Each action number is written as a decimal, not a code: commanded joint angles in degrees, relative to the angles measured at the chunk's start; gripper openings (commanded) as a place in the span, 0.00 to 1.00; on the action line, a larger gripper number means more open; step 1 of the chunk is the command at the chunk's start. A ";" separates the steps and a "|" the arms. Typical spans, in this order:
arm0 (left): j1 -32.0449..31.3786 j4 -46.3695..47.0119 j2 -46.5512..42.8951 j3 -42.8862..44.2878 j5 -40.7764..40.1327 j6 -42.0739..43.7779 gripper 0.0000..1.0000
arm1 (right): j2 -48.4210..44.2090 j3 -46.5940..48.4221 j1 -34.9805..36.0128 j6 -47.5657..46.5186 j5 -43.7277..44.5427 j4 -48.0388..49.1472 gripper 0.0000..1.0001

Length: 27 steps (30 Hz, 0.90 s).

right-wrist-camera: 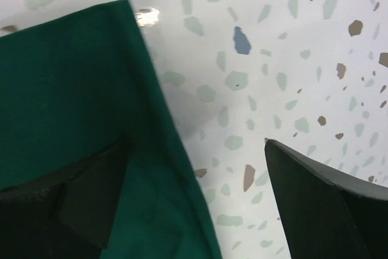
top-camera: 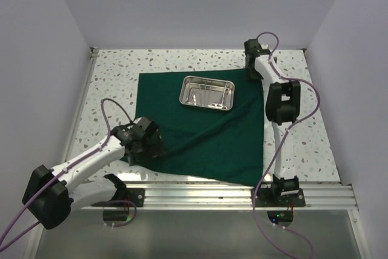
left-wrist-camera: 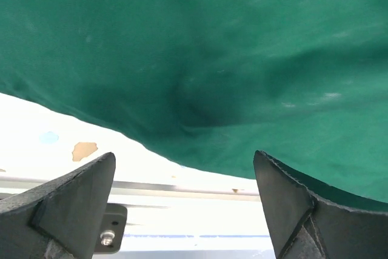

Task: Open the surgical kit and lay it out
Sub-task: Open the surgical kit at the center of the board.

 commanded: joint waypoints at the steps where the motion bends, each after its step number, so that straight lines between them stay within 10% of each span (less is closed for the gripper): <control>1: -0.69 -1.97 1.94 12.71 -5.51 4.62 0.99 | -2.96 0.39 -1.66 0.87 4.10 -1.87 0.99; 15: 30.05 17.07 28.48 34.73 -3.97 29.31 0.96 | -17.22 -4.45 -1.83 6.49 -12.06 -5.03 0.99; 27: 32.98 42.21 53.26 40.71 3.78 34.42 0.89 | -13.35 -3.48 -1.83 6.41 -14.35 -3.19 0.99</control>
